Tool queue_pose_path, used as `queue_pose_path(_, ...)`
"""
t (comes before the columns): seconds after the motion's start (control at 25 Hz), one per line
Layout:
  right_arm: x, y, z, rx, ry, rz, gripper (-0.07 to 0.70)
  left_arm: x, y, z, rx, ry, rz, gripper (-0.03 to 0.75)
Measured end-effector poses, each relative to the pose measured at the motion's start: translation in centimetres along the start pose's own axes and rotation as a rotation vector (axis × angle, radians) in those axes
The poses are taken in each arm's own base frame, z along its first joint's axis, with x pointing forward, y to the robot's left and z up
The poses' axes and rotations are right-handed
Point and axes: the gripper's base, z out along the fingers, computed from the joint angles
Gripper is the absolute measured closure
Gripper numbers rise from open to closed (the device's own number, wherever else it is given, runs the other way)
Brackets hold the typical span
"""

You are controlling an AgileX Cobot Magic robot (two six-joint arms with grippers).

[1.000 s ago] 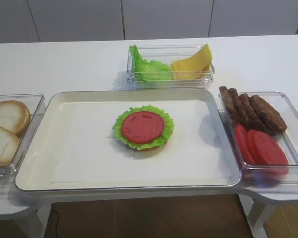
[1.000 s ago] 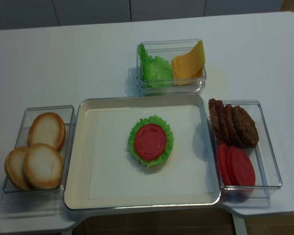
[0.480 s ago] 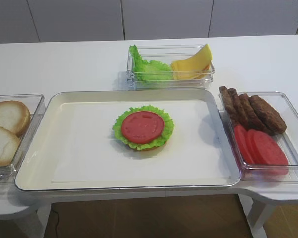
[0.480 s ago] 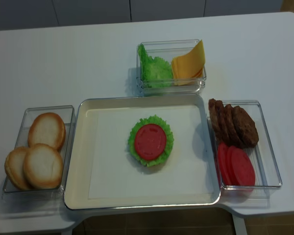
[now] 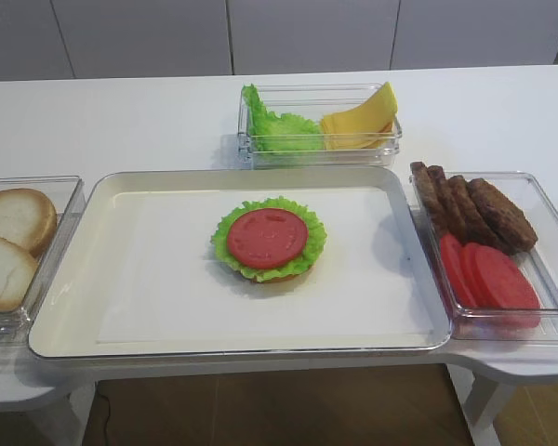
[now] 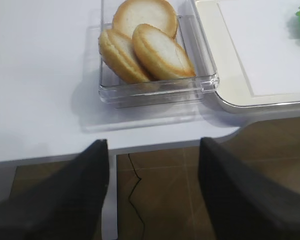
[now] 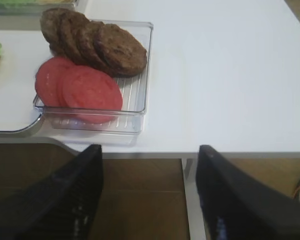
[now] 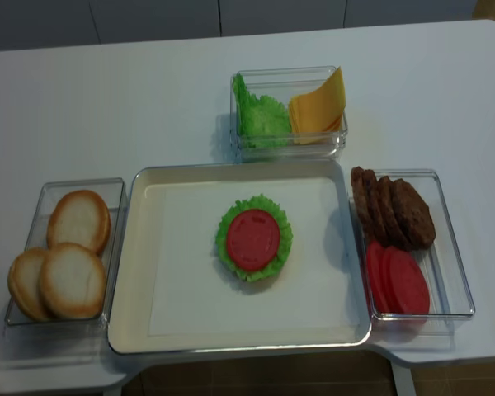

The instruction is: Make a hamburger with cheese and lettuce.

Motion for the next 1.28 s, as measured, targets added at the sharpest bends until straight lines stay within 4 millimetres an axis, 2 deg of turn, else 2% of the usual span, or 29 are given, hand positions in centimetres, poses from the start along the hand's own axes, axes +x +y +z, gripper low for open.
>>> queue_pose_path(0.32, 0.09, 0.08, 0.06, -0.009, 0.007, 0.057, 0.185, 0.00, 0.00, 0.00, 0.000, 0.000, 0.000, 0.293)
queue_pose_path(1.28, 0.09, 0.09, 0.06, -0.010, 0.007, 0.064, 0.185, 0.00, 0.00, 0.00, 0.000, 0.000, 0.000, 0.293)
